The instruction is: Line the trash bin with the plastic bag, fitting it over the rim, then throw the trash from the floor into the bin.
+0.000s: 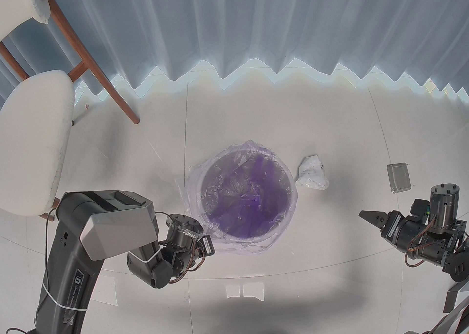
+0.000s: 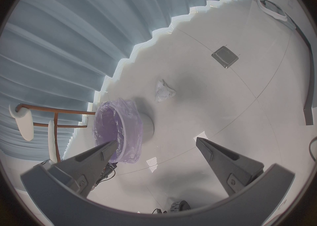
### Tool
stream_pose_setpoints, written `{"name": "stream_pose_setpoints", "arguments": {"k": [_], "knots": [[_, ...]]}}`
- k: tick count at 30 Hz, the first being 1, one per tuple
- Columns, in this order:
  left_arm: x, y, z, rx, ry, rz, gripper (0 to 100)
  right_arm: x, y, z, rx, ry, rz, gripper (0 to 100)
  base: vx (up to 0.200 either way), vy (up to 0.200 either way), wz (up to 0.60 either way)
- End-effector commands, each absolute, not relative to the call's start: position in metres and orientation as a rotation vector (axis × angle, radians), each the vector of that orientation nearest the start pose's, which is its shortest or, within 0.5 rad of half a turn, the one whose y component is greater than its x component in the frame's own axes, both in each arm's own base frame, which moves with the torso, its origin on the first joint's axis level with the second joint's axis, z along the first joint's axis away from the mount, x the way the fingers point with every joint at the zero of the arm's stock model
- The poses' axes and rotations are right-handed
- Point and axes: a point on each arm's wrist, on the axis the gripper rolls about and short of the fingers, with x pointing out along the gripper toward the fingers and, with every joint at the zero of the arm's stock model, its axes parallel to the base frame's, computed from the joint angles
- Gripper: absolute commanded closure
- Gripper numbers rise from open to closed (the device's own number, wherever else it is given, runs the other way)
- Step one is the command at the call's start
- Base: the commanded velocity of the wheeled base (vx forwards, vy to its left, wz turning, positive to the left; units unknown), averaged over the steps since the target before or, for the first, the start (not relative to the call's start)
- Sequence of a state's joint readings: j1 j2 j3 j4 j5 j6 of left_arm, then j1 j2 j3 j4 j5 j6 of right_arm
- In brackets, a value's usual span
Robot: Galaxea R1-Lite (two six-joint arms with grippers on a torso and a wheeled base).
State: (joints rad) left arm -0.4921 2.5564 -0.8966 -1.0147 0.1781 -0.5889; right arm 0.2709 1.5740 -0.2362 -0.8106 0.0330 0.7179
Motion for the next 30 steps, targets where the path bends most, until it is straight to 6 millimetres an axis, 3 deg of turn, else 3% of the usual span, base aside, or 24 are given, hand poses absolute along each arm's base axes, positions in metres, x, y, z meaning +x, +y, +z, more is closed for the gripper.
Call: {"name": "stream_pose_setpoints", "arguments": {"k": [1,2,5,11,12,15,20,22,26,30], "knots": [[0.347,-0.182,-0.075,-0.348,0.670,-0.117,100,0.194,0.055,0.094,0.632,0.613,0.094,0,0.000,0.000,0.00],[0.346,-0.181,-0.075,-0.347,0.674,-0.118,0,0.194,0.055,0.094,0.631,0.615,0.093,0,0.000,0.000,0.00],[0.338,-0.177,-0.072,-0.352,0.686,-0.113,0,0.194,0.055,0.094,0.632,0.613,0.094,0,0.000,0.000,0.00],[0.295,-0.155,-0.022,-0.376,0.670,-0.124,0,0.193,0.054,0.093,0.633,0.617,0.090,0,0.000,0.000,0.00],[0.295,-0.155,-0.022,-0.376,0.670,-0.124,0,0.193,0.054,0.093,0.633,0.617,0.090,0,0.000,0.000,0.00],[0.262,-0.135,0.004,-0.385,0.645,-0.126,0,0.193,0.054,0.092,0.632,0.621,0.088,0,0.000,0.000,0.00],[0.242,-0.110,0.022,-0.422,0.587,-0.112,0,0.192,0.054,0.091,0.630,0.628,0.087,0,0.000,0.000,0.00],[0.243,-0.098,0.024,-0.449,0.554,-0.096,0,0.192,0.054,0.091,0.629,0.628,0.088,0,0.000,0.000,0.00],[0.265,-0.072,0.017,-0.500,0.464,-0.010,0,0.192,0.054,0.092,0.628,0.626,0.089,0,0.000,0.000,0.00],[0.286,-0.067,0.003,-0.529,0.428,0.015,0,0.191,0.054,0.091,0.626,0.629,0.088,0,0.000,0.000,0.00]]}}
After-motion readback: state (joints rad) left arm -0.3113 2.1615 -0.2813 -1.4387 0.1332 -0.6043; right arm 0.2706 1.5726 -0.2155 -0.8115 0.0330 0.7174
